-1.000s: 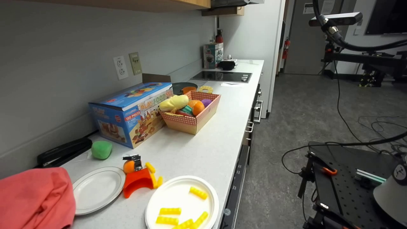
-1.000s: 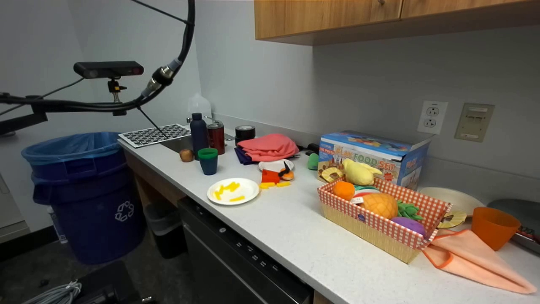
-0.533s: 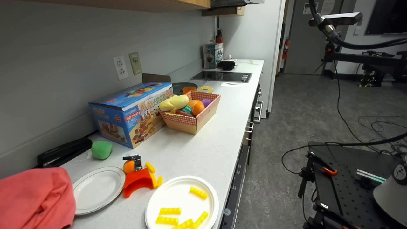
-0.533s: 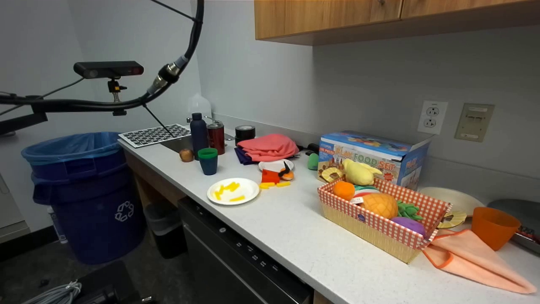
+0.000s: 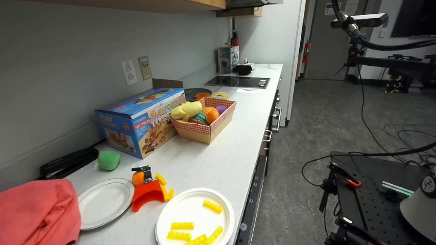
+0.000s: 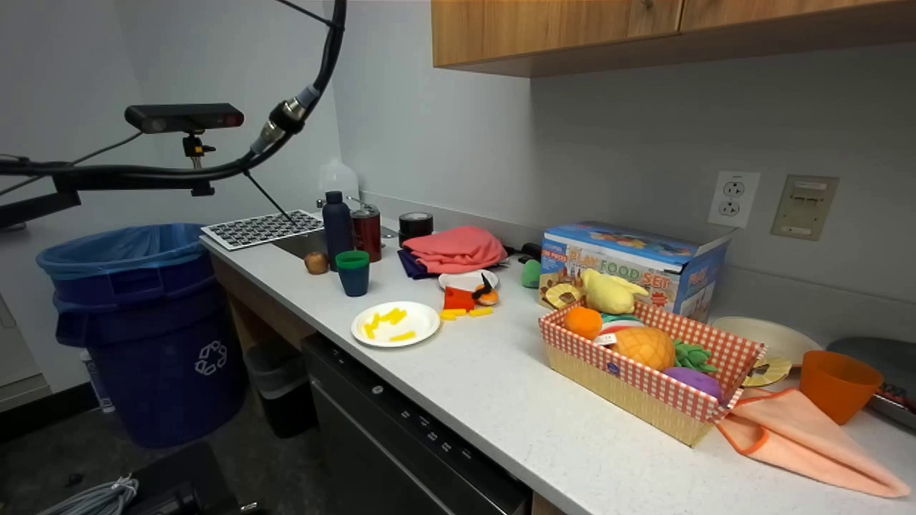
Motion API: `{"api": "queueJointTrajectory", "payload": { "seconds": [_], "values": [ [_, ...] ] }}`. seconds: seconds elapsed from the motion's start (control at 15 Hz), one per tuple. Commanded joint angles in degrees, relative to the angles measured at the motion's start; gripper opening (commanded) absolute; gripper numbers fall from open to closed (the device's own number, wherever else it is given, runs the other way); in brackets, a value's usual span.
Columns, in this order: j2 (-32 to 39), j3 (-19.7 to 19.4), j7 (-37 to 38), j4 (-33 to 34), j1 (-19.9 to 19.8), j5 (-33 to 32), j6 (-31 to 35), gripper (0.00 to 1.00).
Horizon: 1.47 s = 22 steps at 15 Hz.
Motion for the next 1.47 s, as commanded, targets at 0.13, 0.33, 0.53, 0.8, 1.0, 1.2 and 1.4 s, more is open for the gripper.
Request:
{"api": "queueJointTrajectory", "payload": {
  "seconds": [0.13, 0.33, 0.53, 0.8, 1.0, 1.2, 1.4],
  "values": [
    [0.0, 0.0, 0.0, 0.0, 0.0, 0.0, 0.0, 1.0],
    [-0.1, 0.0, -3.3, -0.5, 0.1, 3.2, 0.4, 1.0],
    [-0.2, 0.1, -4.9, -0.7, 0.1, 6.1, 0.1, 1.0],
    [-0.1, 0.1, -6.3, -0.7, 0.0, 5.8, 0.8, 1.0],
    [0.1, 0.0, -6.8, -0.8, -0.1, 5.5, 2.4, 1.0],
    [0.1, 0.0, -7.5, -0.9, -0.2, 4.8, 3.4, 1.0],
    [0.2, 0.1, -6.0, -0.7, 0.0, 4.4, 2.1, 1.0]
  ]
}}
